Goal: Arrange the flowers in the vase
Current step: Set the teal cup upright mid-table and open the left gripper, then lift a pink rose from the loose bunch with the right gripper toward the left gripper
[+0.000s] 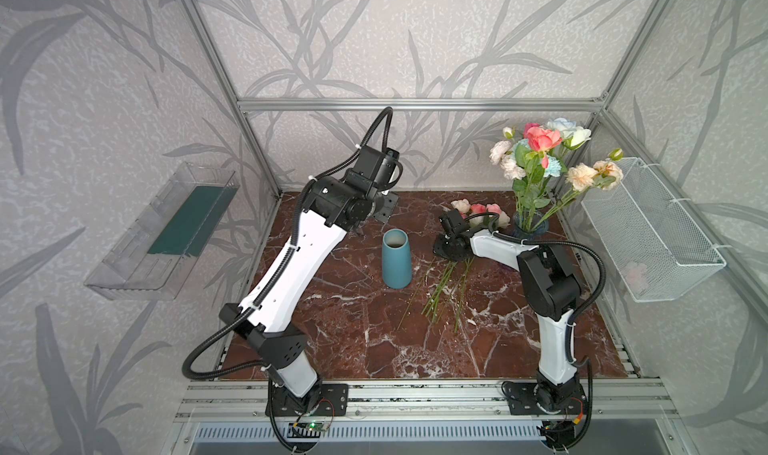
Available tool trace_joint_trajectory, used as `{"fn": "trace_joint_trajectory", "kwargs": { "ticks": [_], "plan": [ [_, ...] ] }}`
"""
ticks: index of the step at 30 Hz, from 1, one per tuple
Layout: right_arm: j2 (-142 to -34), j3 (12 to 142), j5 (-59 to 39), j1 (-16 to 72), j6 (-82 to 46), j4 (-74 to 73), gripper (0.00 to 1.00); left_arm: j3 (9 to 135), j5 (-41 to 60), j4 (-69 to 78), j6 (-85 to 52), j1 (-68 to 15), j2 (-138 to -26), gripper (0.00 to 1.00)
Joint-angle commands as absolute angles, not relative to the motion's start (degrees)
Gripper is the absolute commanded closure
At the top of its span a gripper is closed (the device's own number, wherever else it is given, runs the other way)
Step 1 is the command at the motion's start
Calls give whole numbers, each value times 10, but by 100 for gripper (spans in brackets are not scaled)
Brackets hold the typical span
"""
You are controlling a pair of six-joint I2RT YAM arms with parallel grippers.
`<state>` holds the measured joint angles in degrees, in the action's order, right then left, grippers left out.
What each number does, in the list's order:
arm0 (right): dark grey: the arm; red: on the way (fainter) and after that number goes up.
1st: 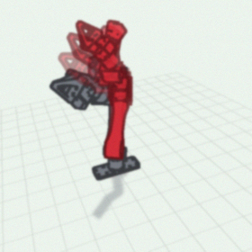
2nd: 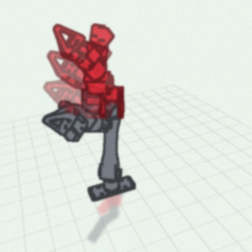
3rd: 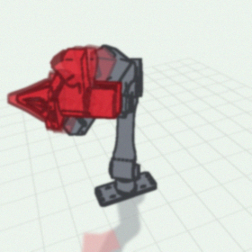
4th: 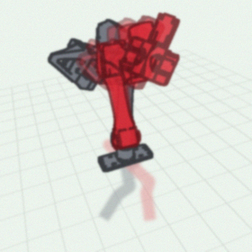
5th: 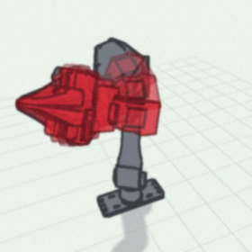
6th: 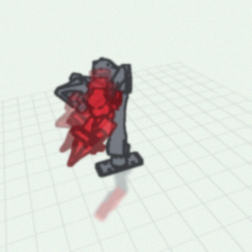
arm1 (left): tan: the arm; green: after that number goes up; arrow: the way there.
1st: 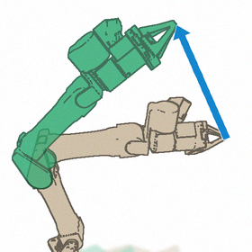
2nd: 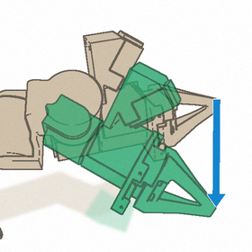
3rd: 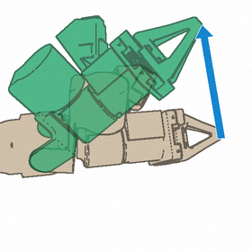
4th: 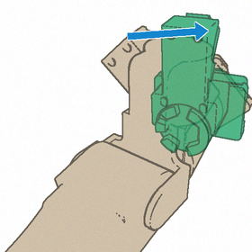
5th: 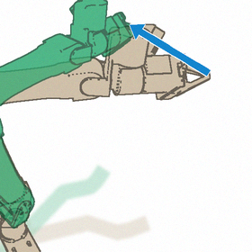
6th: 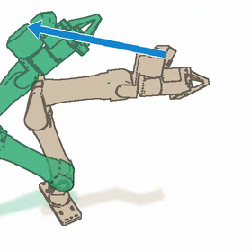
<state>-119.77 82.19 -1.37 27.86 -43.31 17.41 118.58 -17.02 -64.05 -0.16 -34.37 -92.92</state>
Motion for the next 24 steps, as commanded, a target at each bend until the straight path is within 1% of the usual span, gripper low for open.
{"fn": "trace_joint_trajectory", "kwargs": {
  "ticks": [1, 3, 4, 7, 12, 16, 24],
  "plan": [
    [-1217, 849, -18, 276, -449, 174, 64, 1095, -210, -541, 15, -336, -874, 40],
    [-1227, 862, -13, 276, -452, 179, 65, 1020, -210, -471, 17, -329, -827, 39],
    [-1231, 867, -11, 276, -453, 182, 65, 994, -213, -446, 14, -324, -810, 37],
    [-1248, 891, -1, 276, -457, 200, 69, 931, -201, -389, 16, -306, -768, 37],
    [-1242, 889, 11, 279, -465, 201, 89, 859, -168, -324, 9, -275, -728, 36],
    [-1217, 887, 21, 280, -458, 200, 100, 809, -150, -277, 0, -257, -707, 36],
    [-1144, 890, 43, 295, -415, 221, 100, 691, -114, -174, -30, -244, -635, 36]
  ]
}}
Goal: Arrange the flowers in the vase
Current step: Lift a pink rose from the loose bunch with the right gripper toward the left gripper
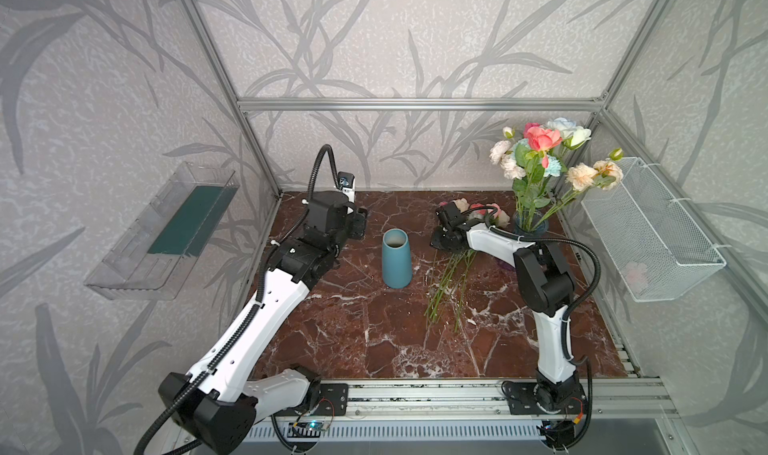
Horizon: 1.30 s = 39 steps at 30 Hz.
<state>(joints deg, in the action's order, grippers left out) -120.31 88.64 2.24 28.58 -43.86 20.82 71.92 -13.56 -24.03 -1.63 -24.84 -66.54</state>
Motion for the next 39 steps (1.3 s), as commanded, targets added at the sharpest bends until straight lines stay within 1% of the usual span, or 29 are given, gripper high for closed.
{"fn": "trace_joint_trajectory", "kwargs": {
  "ticks": [1, 5, 9, 10, 13, 18, 20, 27, 30, 35, 37, 39],
  "plan": [
    [-1132, 886, 45, 296, -410, 219, 100, 681, -113, -163, -34, -244, -628, 36],
    [-1072, 863, 48, 309, -394, 192, 100, 654, -82, -129, -44, -244, -608, 35],
    [-1007, 848, 63, 336, -368, 158, 100, 640, -3, -109, -63, -244, -604, 35],
    [-991, 847, 69, 345, -344, 154, 100, 639, 16, -105, -68, -244, -606, 35],
    [-929, 834, 109, 375, -306, 140, 100, 635, 83, -92, -93, -244, -615, 35],
    [-826, 765, 148, 424, -262, 65, 100, 637, 273, -64, -128, -247, -645, 33],
    [-791, 743, 154, 441, -256, 46, 100, 626, 334, -26, -159, -253, -659, 33],
    [-707, 699, 181, 485, -250, 16, 100, 578, 426, 101, -198, -283, -680, 33],
    [-698, 693, 175, 490, -259, 10, 100, 578, 463, 118, -209, -299, -690, 34],
    [-689, 679, 169, 502, -282, 3, 100, 583, 453, 76, -170, -324, -680, 35],
    [-684, 672, 170, 508, -288, -11, 100, 582, 452, 75, -170, -332, -685, 39],
    [-680, 669, 175, 515, -287, -18, 100, 590, 458, 68, -173, -339, -695, 50]
  ]
}}
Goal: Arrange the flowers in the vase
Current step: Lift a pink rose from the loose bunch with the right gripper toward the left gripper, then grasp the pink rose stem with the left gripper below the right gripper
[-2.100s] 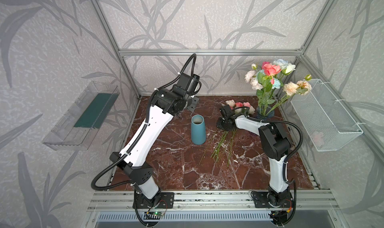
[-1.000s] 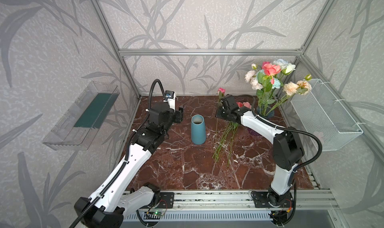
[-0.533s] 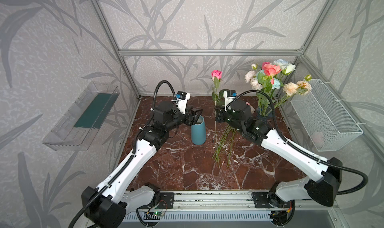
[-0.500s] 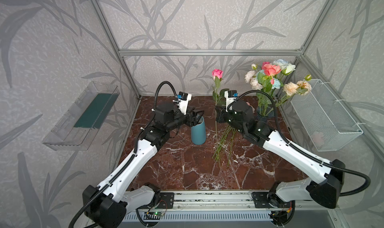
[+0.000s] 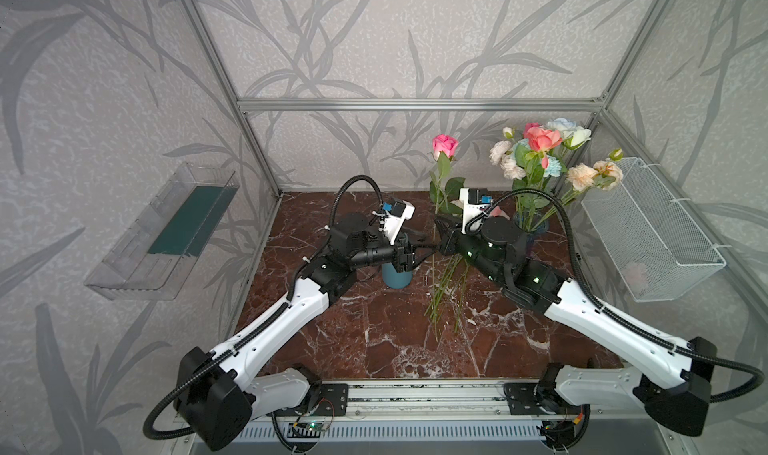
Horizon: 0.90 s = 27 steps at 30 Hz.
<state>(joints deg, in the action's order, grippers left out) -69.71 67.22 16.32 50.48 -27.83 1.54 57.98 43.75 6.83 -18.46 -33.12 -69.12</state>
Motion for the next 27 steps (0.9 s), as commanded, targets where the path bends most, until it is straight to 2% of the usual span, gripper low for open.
{"fn": "trace_joint_trajectory", "kwargs": {
  "ticks": [1, 3, 5, 12, 15, 17, 20, 21, 22, 24, 27],
  "plan": [
    [-678, 666, 175, 518, -288, -21, 100, 592, 458, 65, -173, -341, -699, 56],
    [-672, 659, 176, 521, -291, -29, 100, 595, 452, 60, -172, -344, -704, 71],
    [-663, 649, 177, 524, -294, -35, 100, 596, 438, 52, -166, -346, -703, 80],
    [-644, 619, 176, 527, -304, -52, 100, 602, 414, 25, -145, -355, -703, 83],
    [-638, 602, 168, 528, -320, -67, 100, 595, 407, 36, -151, -357, -708, 89],
    [-635, 597, 165, 528, -323, -68, 100, 596, 407, 38, -152, -358, -711, 98],
    [-628, 593, 164, 528, -323, -71, 100, 597, 396, 31, -144, -360, -706, 100],
    [-626, 594, 163, 528, -322, -67, 96, 594, 388, 33, -142, -361, -702, 100],
    [-621, 595, 162, 528, -321, -63, 82, 590, 376, 37, -139, -360, -696, 100],
    [-608, 592, 160, 528, -320, -51, 63, 587, 351, 45, -135, -361, -683, 100],
    [-565, 579, 159, 528, -316, -31, 51, 597, 283, 53, -115, -360, -659, 100]
  ]
}}
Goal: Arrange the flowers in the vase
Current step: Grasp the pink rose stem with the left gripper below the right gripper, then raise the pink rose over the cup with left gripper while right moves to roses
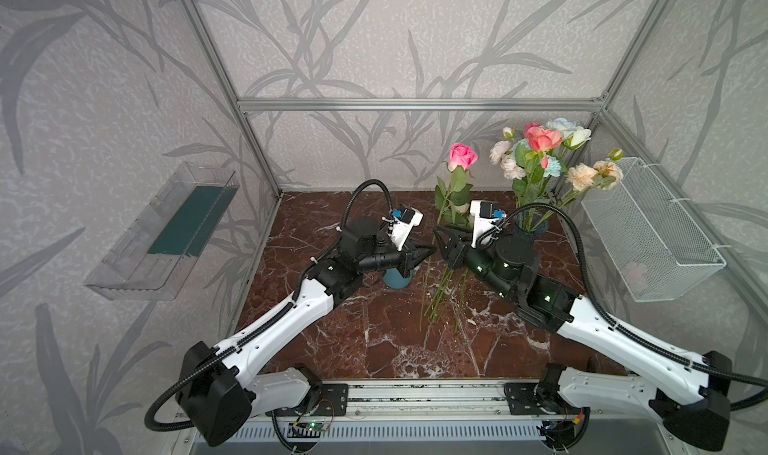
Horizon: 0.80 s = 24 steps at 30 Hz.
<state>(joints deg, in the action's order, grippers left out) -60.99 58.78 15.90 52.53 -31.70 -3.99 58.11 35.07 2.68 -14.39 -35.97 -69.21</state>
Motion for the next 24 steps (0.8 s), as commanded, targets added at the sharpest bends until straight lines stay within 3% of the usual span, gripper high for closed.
{"fn": "trace_joint_trajectory", "kwargs": {
  "ticks": [1, 6, 9, 16, 24],
  "plan": [
    [-549, 571, 161, 528, -316, -26, 51, 609, 248, 49, -101, -360, -650, 100],
    [-470, 502, 229, 528, -306, 8, 49, 691, 65, 11, -21, -359, -633, 100],
    [-437, 464, 242, 528, -321, 28, 49, 740, 6, 8, 27, -358, -643, 100],
    [-377, 441, 256, 528, -324, 71, 49, 853, -32, -32, 90, -346, -711, 100],
    [-361, 436, 295, 528, -299, 82, 48, 794, -11, -11, 46, -318, -743, 100]
  ]
}}
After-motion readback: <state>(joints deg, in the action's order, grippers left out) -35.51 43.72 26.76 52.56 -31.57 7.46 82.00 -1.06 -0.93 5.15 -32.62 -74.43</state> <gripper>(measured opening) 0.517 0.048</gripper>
